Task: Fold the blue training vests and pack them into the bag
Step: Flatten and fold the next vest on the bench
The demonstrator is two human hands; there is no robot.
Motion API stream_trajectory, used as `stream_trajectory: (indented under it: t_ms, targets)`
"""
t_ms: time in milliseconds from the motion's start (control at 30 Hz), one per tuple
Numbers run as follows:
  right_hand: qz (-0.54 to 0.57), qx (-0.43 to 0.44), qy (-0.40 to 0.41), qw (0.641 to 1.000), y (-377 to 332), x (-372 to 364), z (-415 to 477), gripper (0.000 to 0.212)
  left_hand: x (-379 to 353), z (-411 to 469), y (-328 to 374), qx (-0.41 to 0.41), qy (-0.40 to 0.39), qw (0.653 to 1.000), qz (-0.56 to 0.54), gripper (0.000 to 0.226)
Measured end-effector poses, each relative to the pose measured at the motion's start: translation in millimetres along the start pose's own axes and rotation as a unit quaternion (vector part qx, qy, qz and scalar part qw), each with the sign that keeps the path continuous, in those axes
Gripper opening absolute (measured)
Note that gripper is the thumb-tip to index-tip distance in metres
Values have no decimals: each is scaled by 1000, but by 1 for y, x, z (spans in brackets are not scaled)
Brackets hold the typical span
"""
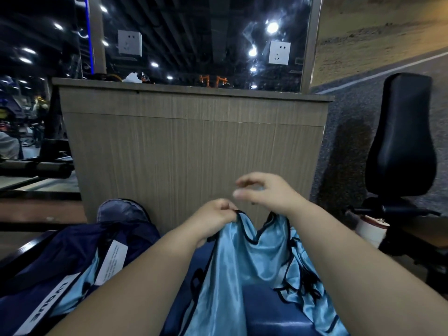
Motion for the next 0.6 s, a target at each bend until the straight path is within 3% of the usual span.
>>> stream_trajectory:
  t_ms: [67,100,167,300,400,500,600]
  targets:
    - [-15,-26,-121,992,-2,-9,1,77,-1,-1,9,-8,-1,1000,-11,11]
    - [-42,-36,-150,987,-3,-11,1,78,0,-1,11,-2,2,1000,-27,17]
    - [-86,-43,-152,984,-2,-10,3,58,3,0,11,14,7,998,-59,33]
    - [-80,-47,-83,992,-1,-1,6,9,8,-2,5,4,2,985,-173,49]
    - [-86,-31,-9,996,-2,5,9,6,-1,-6,-9,5,-60,974,-218,61]
    - [-106,-26,70,992,-2,9,11,19,-16,-7,-24,8,-51,993,-110,87]
    - [-97,-18,124,987,-2,11,12,19,-33,-8,-31,-36,69,996,36,80]
Point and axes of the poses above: each hand's wrist, its own z-axis towards the middle knuckle, its own x-axis out of the back of the hand, y = z × x, the point moved 1 cm from there along z, towards the middle knuckle, and after that the axes turned 12 degrees about x, right-handed, at the moved point
